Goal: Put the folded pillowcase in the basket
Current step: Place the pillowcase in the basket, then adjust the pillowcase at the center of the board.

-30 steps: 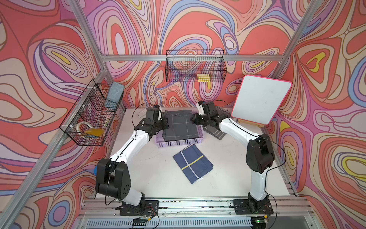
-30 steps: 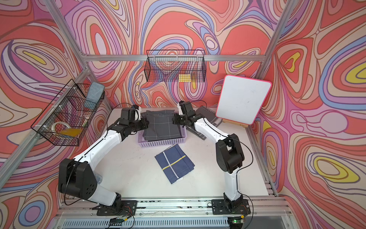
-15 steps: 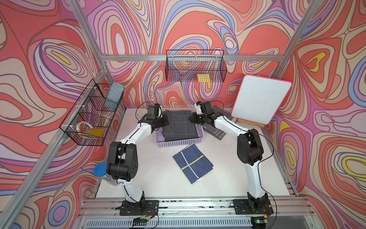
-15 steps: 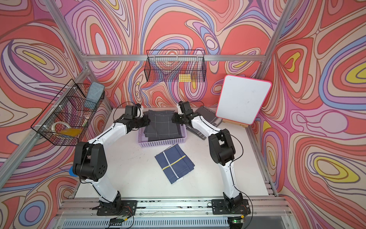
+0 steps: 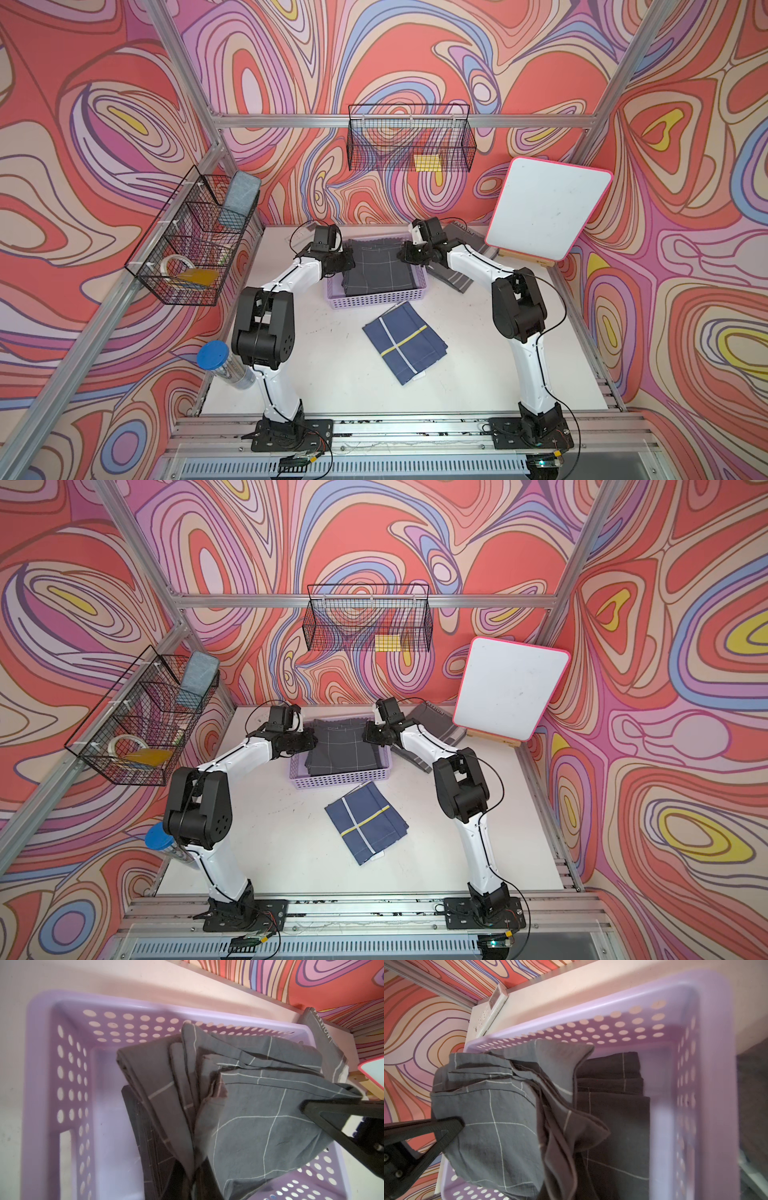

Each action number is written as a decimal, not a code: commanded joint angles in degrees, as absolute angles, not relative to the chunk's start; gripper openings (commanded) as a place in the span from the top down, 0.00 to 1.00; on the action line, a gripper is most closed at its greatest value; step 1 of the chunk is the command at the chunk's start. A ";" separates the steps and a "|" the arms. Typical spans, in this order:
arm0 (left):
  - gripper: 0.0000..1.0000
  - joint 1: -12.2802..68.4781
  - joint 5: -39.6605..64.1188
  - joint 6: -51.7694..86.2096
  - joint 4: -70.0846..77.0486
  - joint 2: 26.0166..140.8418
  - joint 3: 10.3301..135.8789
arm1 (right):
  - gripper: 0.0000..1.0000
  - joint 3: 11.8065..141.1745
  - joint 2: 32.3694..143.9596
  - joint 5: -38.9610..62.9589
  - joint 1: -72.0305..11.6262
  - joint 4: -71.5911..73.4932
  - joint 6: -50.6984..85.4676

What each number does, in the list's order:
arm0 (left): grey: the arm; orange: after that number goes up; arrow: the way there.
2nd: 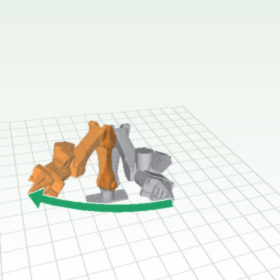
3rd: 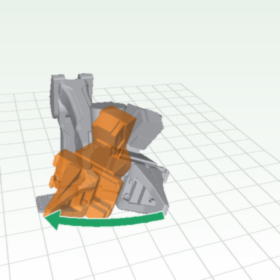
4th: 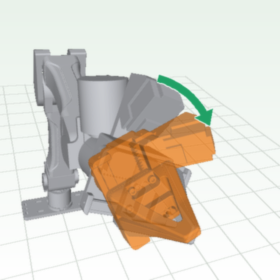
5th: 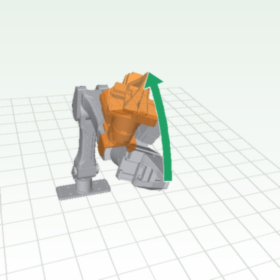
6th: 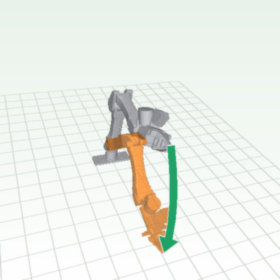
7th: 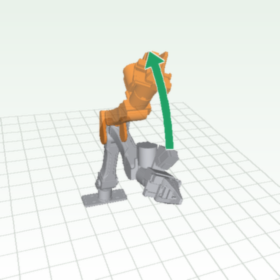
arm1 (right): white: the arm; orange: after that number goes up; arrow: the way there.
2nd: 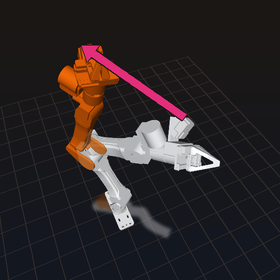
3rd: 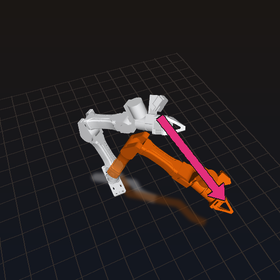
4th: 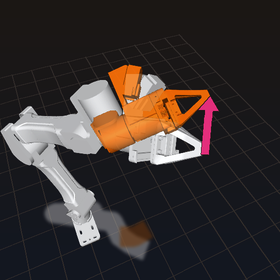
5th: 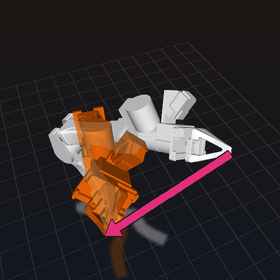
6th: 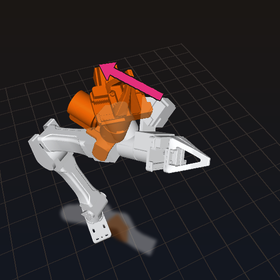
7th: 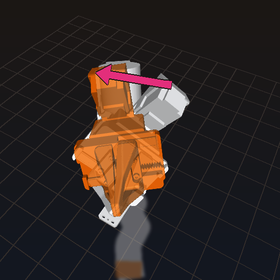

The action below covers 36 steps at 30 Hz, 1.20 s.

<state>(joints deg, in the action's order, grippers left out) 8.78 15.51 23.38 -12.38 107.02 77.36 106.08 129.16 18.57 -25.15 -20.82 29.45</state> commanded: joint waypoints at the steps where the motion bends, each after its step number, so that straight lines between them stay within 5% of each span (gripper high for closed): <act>1: 0.98 8.04 16.29 22.76 -12.11 107.68 78.97 | 1.00 107.77 129.95 18.81 -24.66 -20.39 29.79; 3: 0.45 7.87 16.57 23.05 -12.57 107.77 79.47 | 0.80 108.18 129.94 18.43 -24.69 -20.67 29.93; 4: 0.32 7.77 16.48 23.28 -13.18 107.67 79.86 | 0.68 108.31 129.63 18.22 -24.70 -20.77 29.78; 8: 0.04 7.73 15.18 23.46 -14.77 105.60 81.12 | 0.50 107.31 126.74 16.94 -24.68 -20.87 29.56; 15: 0.01 7.73 16.85 25.02 -18.40 96.46 79.40 | 0.42 100.68 116.32 14.62 -24.69 -21.01 27.45; 19: 0.01 8.79 19.83 27.10 -16.49 88.80 72.53 | 0.10 91.53 107.72 14.96 -24.70 -19.30 26.73; 28: 0.01 18.80 18.10 28.97 -13.14 71.26 53.29 | 0.08 70.05 88.16 13.21 -27.74 -20.72 27.21; 36: 0.01 26.34 21.30 30.09 -9.10 66.65 42.62 | 0.02 53.78 76.47 12.92 -32.65 -18.57 31.10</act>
